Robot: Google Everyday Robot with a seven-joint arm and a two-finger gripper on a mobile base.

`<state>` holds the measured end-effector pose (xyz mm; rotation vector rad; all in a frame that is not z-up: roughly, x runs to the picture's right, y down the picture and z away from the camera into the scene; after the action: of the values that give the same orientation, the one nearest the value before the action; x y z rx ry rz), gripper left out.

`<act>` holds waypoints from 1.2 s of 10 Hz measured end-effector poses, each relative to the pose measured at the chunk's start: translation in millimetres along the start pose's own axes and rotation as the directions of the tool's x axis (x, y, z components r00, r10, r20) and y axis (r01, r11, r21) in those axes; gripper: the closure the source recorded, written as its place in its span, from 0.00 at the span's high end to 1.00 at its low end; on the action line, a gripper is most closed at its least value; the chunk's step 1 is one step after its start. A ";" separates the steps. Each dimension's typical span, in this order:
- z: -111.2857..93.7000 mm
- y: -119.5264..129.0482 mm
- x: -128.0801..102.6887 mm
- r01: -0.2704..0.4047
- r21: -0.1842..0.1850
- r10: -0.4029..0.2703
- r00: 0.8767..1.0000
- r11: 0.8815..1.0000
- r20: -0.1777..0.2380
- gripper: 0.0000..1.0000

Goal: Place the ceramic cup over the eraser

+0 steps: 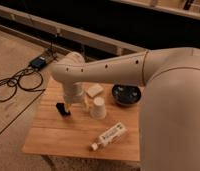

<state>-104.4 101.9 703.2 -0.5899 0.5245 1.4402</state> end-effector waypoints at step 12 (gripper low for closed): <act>31.3 -97.5 -49.2 -0.131 0.050 0.129 0.991 0.990 0.042 0.65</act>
<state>-11.0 81.9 764.6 -0.4922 0.5779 1.5531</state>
